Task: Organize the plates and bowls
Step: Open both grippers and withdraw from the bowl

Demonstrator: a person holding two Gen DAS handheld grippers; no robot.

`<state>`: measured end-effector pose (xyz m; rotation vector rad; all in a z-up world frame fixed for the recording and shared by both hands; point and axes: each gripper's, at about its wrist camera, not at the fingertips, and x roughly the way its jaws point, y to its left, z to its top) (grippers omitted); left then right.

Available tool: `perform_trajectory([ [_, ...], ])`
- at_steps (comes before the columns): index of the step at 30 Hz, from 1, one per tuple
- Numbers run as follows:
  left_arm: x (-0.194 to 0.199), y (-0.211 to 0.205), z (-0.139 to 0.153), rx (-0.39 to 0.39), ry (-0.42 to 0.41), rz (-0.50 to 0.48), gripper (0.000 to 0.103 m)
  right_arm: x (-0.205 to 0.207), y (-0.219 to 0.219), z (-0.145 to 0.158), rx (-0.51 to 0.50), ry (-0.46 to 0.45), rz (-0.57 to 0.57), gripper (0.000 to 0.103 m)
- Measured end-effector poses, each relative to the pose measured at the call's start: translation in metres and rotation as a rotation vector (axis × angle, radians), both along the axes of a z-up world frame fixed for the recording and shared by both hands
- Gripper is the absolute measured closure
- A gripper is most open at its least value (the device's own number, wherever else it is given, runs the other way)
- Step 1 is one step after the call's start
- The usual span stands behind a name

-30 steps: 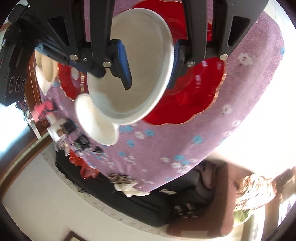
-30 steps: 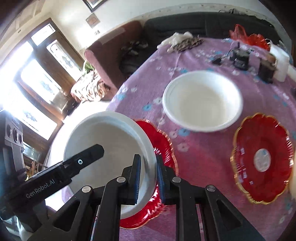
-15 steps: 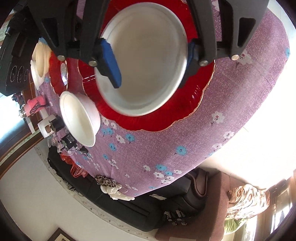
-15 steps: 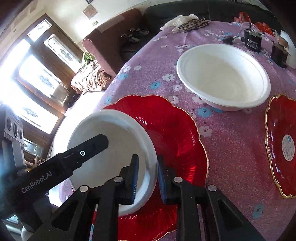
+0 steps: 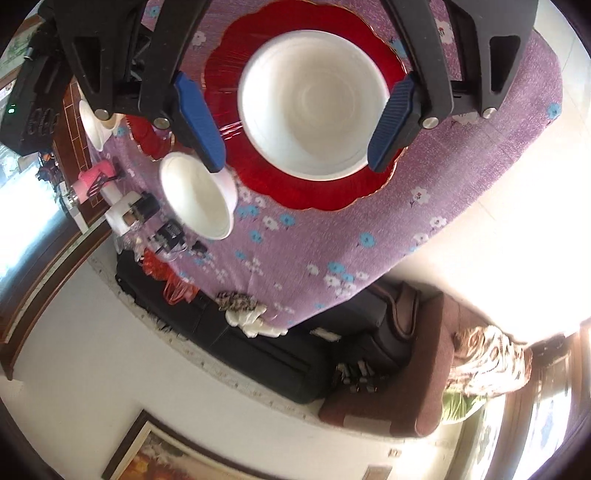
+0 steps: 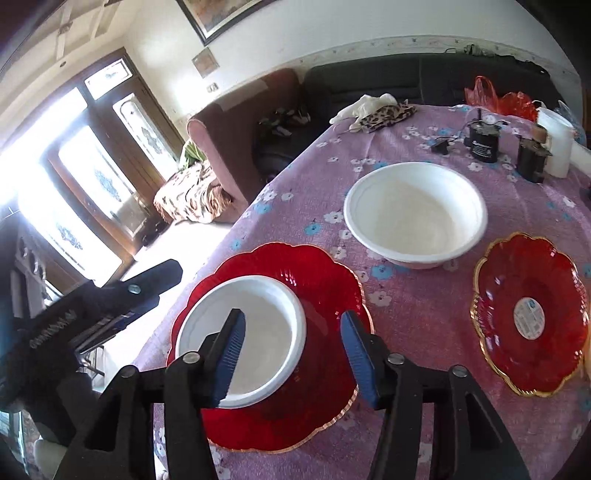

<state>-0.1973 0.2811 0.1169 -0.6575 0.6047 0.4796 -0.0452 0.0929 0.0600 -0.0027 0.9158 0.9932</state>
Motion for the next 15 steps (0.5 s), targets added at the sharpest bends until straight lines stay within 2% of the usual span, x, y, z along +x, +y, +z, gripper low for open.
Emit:
perform_trajectory([
  [4,-0.006,-0.031,0.015,0.08,-0.049,-0.039,0.018,-0.006,-0.031,-0.005,0.03,0.018,-0.024,0.043],
  [10,-0.007,-0.061,0.02,0.153,-0.052,-0.104,0.017,-0.002,-0.082,-0.014,0.043,0.025,-0.084,0.043],
  [15,-0.026,-0.047,0.024,0.166,-0.076,-0.022,0.017,0.014,-0.13,-0.021,0.04,0.032,-0.169,0.041],
])
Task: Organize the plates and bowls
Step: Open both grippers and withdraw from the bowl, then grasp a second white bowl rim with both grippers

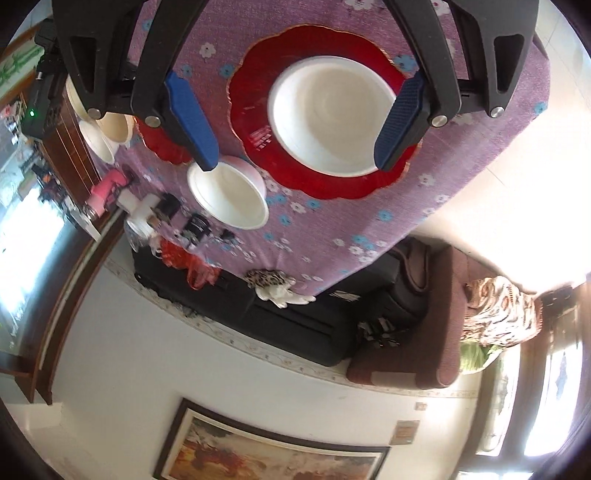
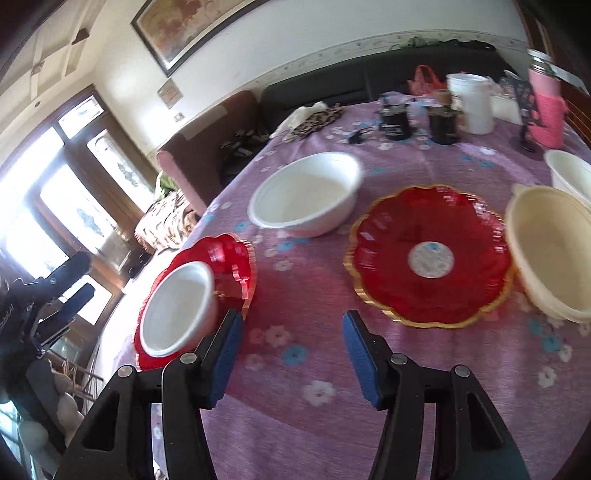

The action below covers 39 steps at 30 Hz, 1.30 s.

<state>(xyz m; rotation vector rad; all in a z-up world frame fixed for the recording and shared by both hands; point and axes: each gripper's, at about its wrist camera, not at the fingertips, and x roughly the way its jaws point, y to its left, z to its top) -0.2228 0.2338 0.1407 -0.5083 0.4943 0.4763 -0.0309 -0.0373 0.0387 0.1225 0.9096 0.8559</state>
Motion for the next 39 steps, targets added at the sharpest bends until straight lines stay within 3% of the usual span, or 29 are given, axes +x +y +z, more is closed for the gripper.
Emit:
perform_trajectory([
  [8,0.004,0.021,-0.021,-0.087,0.054,0.019,0.016,0.031,-0.047,-0.016,0.026,0.075,-0.115,0.039],
  [21,0.067,0.029,-0.025,-0.137,0.127,-0.105,0.016,0.062,-0.04,0.004,0.028,0.041,-0.172,0.039],
  [25,0.105,0.036,-0.021,-0.183,0.154,-0.166,0.016,0.077,-0.025,0.006,0.027,0.044,-0.169,0.039],
  [30,0.172,0.046,-0.029,-0.168,0.24,-0.193,0.016,0.101,0.016,0.007,0.019,0.042,-0.144,0.039],
  [35,0.224,0.066,-0.059,-0.311,0.302,-0.216,0.017,0.126,0.056,0.0,-0.036,0.043,-0.122,0.039],
  [39,0.25,0.074,-0.074,-0.332,0.339,-0.204,0.017,0.149,0.077,-0.011,-0.063,0.089,-0.116,0.039],
])
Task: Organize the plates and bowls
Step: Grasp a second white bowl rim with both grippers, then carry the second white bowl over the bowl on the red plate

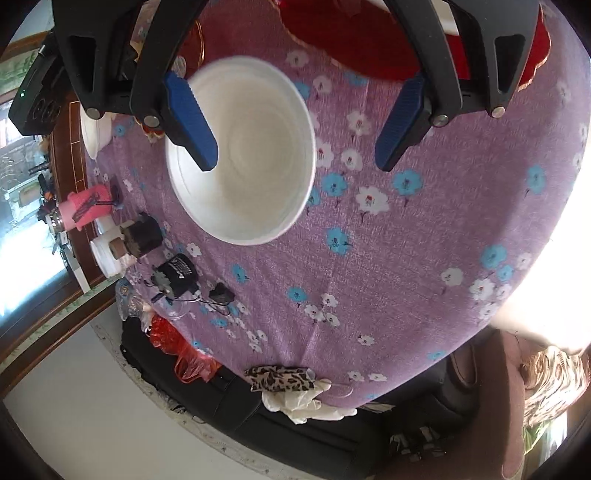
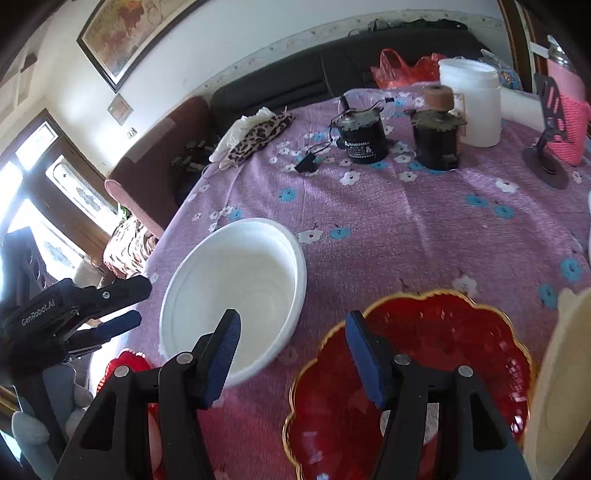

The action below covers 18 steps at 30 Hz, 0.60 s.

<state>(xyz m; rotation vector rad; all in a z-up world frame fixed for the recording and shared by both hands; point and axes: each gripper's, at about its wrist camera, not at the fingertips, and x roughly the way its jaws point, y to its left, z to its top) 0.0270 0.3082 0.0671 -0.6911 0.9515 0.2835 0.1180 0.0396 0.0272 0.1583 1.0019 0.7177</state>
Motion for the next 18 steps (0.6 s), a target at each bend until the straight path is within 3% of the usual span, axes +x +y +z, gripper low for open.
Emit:
perform_trajectory([
  [12,0.041,-0.004,-0.032,0.01,0.128,-0.085,0.018,0.025,0.04,-0.023,-0.08,0.05,0.049,0.04],
  [13,0.043,-0.007,-0.035,0.001,0.132,-0.103,0.028,0.026,0.043,-0.023,-0.083,0.051,0.053,0.043],
  [14,0.044,-0.01,-0.036,-0.005,0.137,-0.124,0.038,0.025,0.044,-0.023,-0.082,0.053,0.057,0.059],
  [15,0.046,-0.015,-0.037,-0.012,0.147,-0.15,0.057,0.025,0.047,-0.023,-0.08,0.062,0.065,0.077],
  [18,0.041,-0.022,-0.026,0.039,0.129,-0.145,0.059,0.022,0.048,-0.019,-0.099,0.049,0.055,0.078],
])
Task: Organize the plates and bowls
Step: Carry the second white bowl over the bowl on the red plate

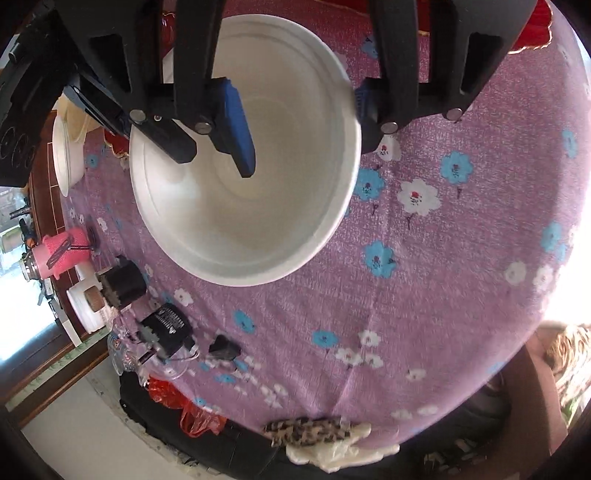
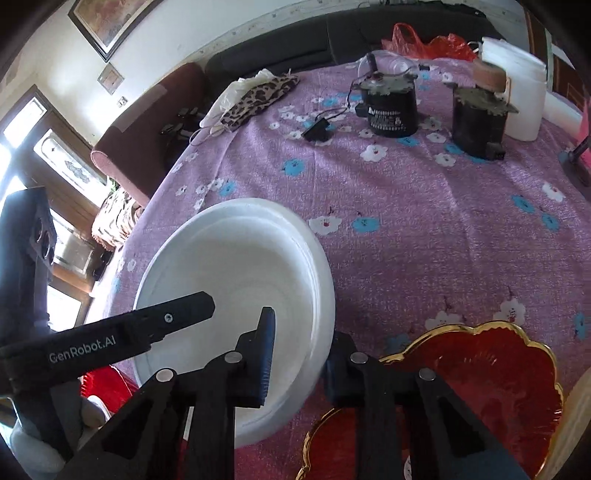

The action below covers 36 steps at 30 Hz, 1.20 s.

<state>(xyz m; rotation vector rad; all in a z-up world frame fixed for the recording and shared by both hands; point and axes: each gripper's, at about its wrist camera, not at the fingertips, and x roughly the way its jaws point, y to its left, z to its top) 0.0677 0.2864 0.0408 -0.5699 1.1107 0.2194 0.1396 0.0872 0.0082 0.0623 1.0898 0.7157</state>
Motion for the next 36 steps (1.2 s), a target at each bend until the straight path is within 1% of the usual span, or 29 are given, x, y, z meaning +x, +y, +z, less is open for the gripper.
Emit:
perform_trajectory([
  [1,-0.005,-0.001,0.008,0.011,-0.024,0.0,0.063,-0.002,-0.002,0.004,0.01,-0.01,0.001,0.078],
  [3,-0.014,-0.001,0.021,0.003,-0.063,0.006,0.066,-0.005,-0.009,0.015,0.042,-0.016,-0.005,0.078],
  [4,-0.021,-0.001,0.03,-0.008,-0.085,0.011,0.066,-0.008,-0.012,0.021,0.059,-0.016,-0.008,0.078],
  [6,-0.034,-0.003,0.045,-0.004,-0.118,0.019,0.066,-0.016,-0.017,0.034,0.087,-0.024,-0.006,0.079],
  [9,-0.068,-0.007,0.07,0.038,-0.17,0.034,0.065,-0.038,-0.019,0.055,0.115,-0.058,0.023,0.078],
  [14,-0.125,-0.007,0.089,0.057,-0.219,0.087,0.065,-0.087,-0.015,0.073,0.141,-0.091,0.104,0.078],
  [18,-0.179,0.004,0.085,0.054,-0.234,0.16,0.065,-0.13,0.002,0.075,0.125,-0.115,0.19,0.078],
  [23,-0.223,0.019,0.07,0.029,-0.227,0.238,0.065,-0.168,0.025,0.062,0.09,-0.124,0.27,0.078],
  [28,-0.243,0.025,0.053,0.026,-0.214,0.271,0.065,-0.188,0.037,0.045,0.07,-0.1,0.304,0.078],
  [32,-0.249,0.025,0.044,0.031,-0.21,0.278,0.065,-0.193,0.04,0.037,0.059,-0.083,0.307,0.078],
  [36,-0.25,0.023,0.039,0.055,-0.201,0.284,0.065,-0.194,0.043,0.032,0.049,-0.078,0.309,0.078],
])
